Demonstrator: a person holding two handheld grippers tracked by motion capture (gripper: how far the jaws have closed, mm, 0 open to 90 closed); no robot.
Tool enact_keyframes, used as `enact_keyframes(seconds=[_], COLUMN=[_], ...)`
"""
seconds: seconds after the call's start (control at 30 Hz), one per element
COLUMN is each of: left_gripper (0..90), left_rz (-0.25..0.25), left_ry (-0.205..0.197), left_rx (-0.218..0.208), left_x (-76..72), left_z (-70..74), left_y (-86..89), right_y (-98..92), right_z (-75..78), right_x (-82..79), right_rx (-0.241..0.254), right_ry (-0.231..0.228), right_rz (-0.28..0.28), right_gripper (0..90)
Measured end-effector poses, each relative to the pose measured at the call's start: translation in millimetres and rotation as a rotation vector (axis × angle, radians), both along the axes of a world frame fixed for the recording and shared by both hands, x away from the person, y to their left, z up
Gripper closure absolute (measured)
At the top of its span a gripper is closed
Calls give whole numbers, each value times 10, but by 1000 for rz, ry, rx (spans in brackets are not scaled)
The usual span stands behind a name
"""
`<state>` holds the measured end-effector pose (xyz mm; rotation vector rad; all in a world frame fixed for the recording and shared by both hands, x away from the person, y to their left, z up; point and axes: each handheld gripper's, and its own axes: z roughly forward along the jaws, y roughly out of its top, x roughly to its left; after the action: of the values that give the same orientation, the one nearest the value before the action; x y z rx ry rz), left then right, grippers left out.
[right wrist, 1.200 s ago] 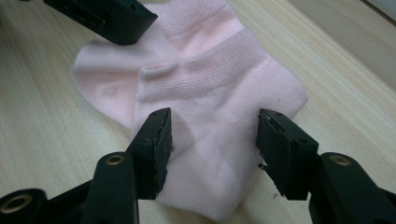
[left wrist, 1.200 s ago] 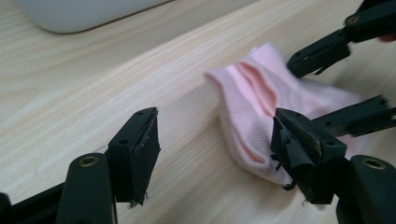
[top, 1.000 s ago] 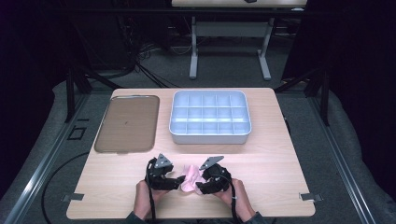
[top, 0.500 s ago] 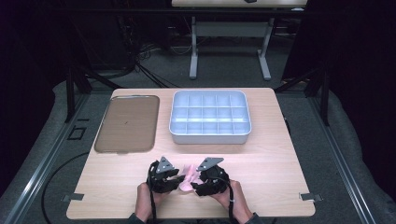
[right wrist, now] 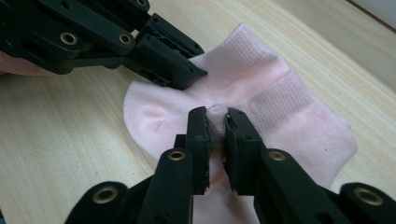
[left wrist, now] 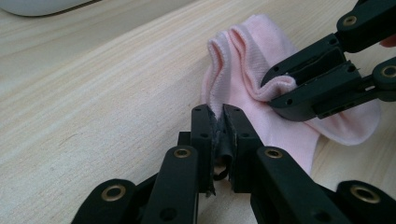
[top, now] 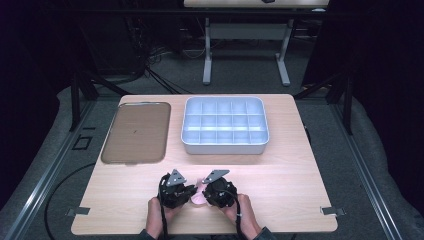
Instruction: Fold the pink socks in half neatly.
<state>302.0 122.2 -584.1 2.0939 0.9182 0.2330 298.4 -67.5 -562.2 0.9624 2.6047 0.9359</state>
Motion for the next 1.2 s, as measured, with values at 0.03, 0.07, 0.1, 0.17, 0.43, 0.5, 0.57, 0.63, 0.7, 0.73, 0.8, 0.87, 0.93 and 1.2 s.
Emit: enact_keyframes(seconds=[0.03,0.07,0.1,0.17,0.43,0.5,0.57,0.63,0.7,0.73,0.8,0.87,0.93,1.2], left_gripper=[835,835,835,836,835,835,835,834,834,834,834,834,834,831], left_rz=[-1,-1,4,3,1,1,2,1,1,3,5,6,10,7], left_ry=[2,3,8,12,20,24,30,34,34,34,37,43,47,52], left_rx=[-2,-4,-11,-13,-9,-12,-17,-20,-21,-25,-28,-38,-47,-53], left_x=[2,6,6,10,24,29,32,37,39,40,40,43,45,54], left_z=[-1,-4,-7,-8,-3,-3,-4,-4,-5,-6,-8,-12,-17,-23], left_y=[3,7,8,12,19,22,22,22,21,18,20,25,30,44], right_y=[-17,-17,-28,-47,-89,-61,-44,-15,12,25,48,62,68,41], right_z=[6,6,9,23,155,207,212,215,207,198,180,167,154,39], right_x=[-5,-5,-6,-13,-64,-59,-54,-27,-15,-10,-16,-17,-14,63], right_rx=[2,2,7,26,126,154,168,175,181,186,196,202,210,225], right_ry=[9,9,5,3,-67,-91,-92,-81,-72,-70,-64,-57,-50,48], right_rz=[1,1,2,-5,6,27,31,44,52,61,71,83,94,119], right_gripper=[822,822,824,825,824,823,824,824,823,823,824,824,824,694])
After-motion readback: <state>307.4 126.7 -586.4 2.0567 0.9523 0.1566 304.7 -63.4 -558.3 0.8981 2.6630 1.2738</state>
